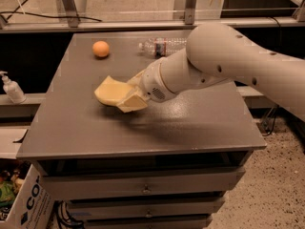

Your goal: Move sponge near orange

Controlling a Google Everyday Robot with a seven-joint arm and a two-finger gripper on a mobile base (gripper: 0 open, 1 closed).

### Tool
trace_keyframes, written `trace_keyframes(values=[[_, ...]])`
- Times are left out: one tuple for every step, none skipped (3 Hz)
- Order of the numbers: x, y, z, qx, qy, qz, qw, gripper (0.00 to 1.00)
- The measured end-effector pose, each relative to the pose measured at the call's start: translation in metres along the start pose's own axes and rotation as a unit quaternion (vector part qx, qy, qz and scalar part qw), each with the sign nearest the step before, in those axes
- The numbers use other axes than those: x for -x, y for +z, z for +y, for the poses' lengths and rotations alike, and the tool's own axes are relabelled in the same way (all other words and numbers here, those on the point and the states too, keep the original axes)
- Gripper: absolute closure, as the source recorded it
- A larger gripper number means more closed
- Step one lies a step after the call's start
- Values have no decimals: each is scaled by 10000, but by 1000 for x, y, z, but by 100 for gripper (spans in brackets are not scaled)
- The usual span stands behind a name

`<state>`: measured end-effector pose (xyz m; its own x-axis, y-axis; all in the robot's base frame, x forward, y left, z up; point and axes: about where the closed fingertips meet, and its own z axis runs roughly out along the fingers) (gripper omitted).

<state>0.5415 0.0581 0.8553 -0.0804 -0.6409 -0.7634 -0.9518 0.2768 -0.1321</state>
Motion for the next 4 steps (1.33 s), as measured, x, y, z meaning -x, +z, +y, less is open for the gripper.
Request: trace_keyframes(values=[[12,45,-109,-796,575,-31,9952,100],[23,57,-143,-1054,571,-16,9928,100],[31,68,-163,-1183,514,51,9916,100],[36,83,-180,-1249,431,177,9911,100]])
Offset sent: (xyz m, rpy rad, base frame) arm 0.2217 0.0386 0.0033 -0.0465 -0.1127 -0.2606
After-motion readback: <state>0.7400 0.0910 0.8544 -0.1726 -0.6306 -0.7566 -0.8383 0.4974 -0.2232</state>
